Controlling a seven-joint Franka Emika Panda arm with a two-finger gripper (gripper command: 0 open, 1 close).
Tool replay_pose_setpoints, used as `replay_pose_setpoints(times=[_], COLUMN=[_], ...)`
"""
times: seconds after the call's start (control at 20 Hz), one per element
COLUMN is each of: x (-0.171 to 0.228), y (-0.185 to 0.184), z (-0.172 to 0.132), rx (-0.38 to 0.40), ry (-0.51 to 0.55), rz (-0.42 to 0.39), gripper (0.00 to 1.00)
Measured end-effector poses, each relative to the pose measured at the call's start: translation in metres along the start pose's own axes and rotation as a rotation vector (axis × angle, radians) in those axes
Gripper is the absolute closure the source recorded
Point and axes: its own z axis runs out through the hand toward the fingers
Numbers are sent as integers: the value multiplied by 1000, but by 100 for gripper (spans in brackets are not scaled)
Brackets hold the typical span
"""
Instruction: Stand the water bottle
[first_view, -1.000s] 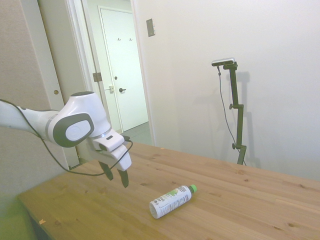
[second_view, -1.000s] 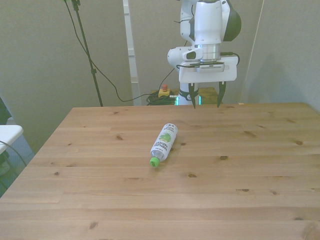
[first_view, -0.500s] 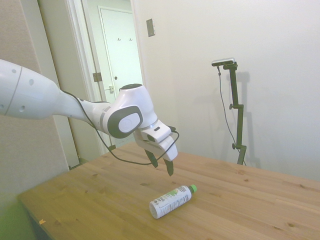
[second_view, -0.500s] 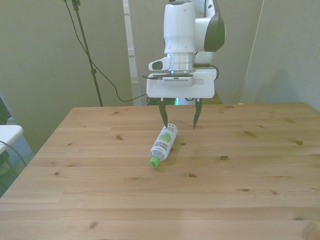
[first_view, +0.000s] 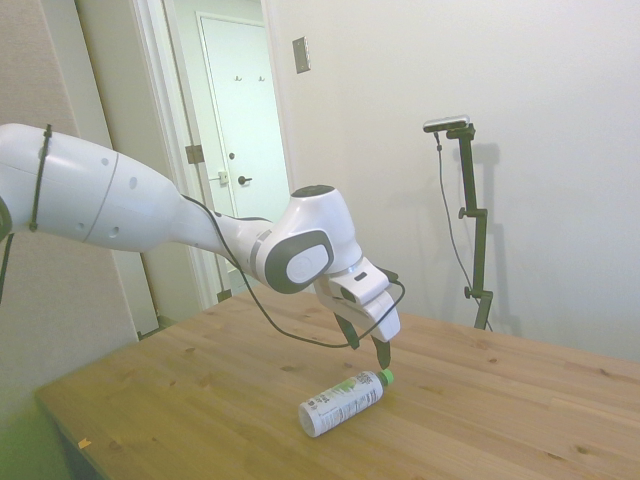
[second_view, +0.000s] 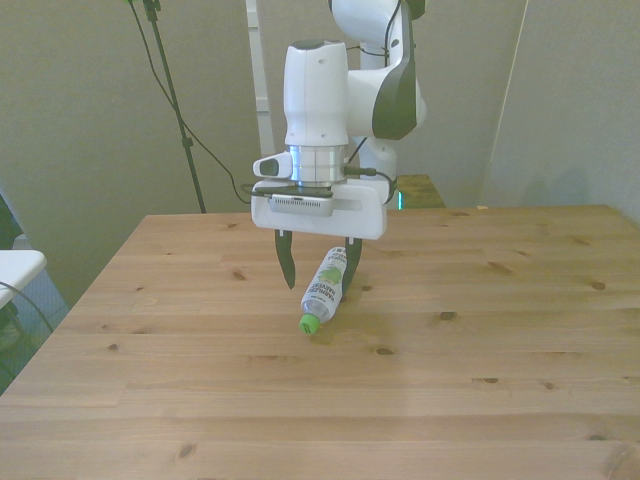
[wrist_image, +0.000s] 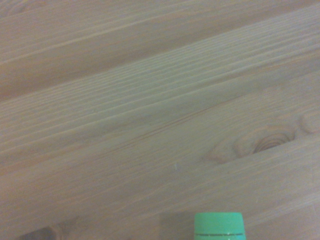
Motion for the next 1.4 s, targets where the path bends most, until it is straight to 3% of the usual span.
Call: replay_pose_setpoints(times=[0.55, 0.6, 1.4], x=[8, 8, 0], y=[-10, -11, -20], z=[62, 66, 66], rx=[-52, -56, -36], ry=[-32, -34, -53], rz=[29, 29, 29], gripper=[0, 100, 100])
